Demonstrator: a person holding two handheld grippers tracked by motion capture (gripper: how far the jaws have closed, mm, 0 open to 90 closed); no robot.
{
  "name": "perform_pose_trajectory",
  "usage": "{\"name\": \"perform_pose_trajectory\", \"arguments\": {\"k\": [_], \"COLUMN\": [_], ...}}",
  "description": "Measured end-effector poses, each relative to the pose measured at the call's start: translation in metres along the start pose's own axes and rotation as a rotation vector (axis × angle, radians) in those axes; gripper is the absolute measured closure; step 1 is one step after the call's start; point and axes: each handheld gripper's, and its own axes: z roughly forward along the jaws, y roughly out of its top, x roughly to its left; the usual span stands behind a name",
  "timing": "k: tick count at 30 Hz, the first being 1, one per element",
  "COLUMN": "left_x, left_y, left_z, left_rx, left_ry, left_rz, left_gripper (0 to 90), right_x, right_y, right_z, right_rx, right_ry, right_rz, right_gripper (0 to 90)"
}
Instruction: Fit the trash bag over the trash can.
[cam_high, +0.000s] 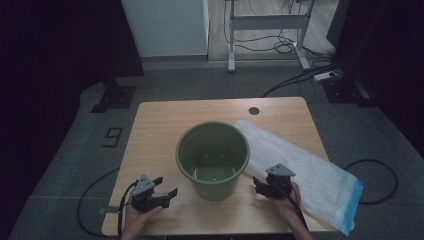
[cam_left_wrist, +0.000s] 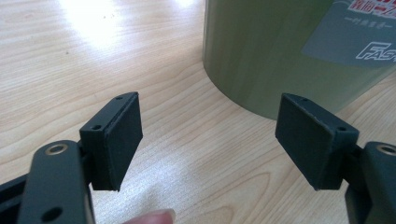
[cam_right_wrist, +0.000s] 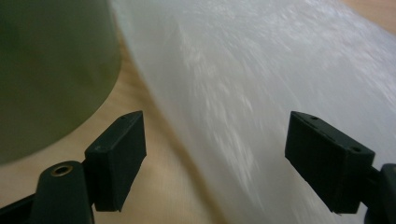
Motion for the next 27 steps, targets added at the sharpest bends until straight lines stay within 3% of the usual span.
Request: {"name": "perform_pose_trajectory", "arguments": {"k": [6, 7, 10, 12, 13, 14, 17, 19, 20, 22, 24, 25, 27], "left_x": [0.003, 0.004, 0.004, 0.003, 0.002, 0.002, 0.001, 0.001, 0.001, 0.000, -0.001, -0.001, -0.001], "left_y": [-0.001, -0.001, -0.002, -0.002, -0.002, -0.002, -0.002, -0.003, -0.003, -0.003, -0.003, -0.003, -0.003], "left_z": [-0.002, -0.002, -0.001, 0.000, 0.000, 0.001, 0.001, 0.002, 0.002, 0.003, 0.004, 0.004, 0.004], "left_rx": [-0.001, -0.002, 0.001, 0.006, 0.009, 0.012, 0.014, 0.017, 0.020, 0.036, 0.040, 0.039, 0.040], "left_ry": [0.003, 0.006, 0.009, 0.008, 0.007, 0.008, 0.007, 0.009, 0.013, 0.036, 0.038, 0.038, 0.038], "left_rz": [-0.005, -0.011, -0.014, -0.010, -0.008, -0.004, -0.003, -0.002, -0.001, 0.021, 0.027, 0.027, 0.026], "left_gripper": [22.7, 22.7, 22.9, 22.9, 23.0, 23.0, 23.1, 23.1, 23.1, 23.2, 23.2, 23.2, 23.2], "right_x": [0.009, 0.006, 0.004, 0.000, -0.004, -0.004, -0.009, -0.015, -0.015, -0.023, -0.031, -0.038, -0.041], "right_y": [0.010, 0.010, 0.010, 0.009, 0.009, 0.009, 0.009, 0.008, 0.008, 0.007, 0.006, 0.006, 0.007], "right_z": [0.033, 0.035, 0.035, 0.035, 0.035, 0.035, 0.034, 0.034, 0.034, 0.034, 0.029, 0.021, 0.016], "right_rx": [0.068, 0.083, 0.081, 0.071, 0.063, 0.063, 0.062, 0.063, 0.063, 0.059, 0.020, -0.024, -0.047], "right_ry": [-0.027, -0.050, -0.073, -0.082, -0.062, -0.062, -0.077, -0.089, -0.089, -0.051, -0.030, -0.027, -0.014], "right_rz": [-0.006, 0.034, 0.055, 0.063, 0.071, 0.071, 0.043, 0.055, 0.055, 0.106, 0.145, 0.167, 0.183], "right_gripper": [23.2, 27.3, 33.8, 45.3, 58.6, 58.6, 76.5, 87.8, 87.8, 88.5, 88.7, 88.7, 88.8]}}
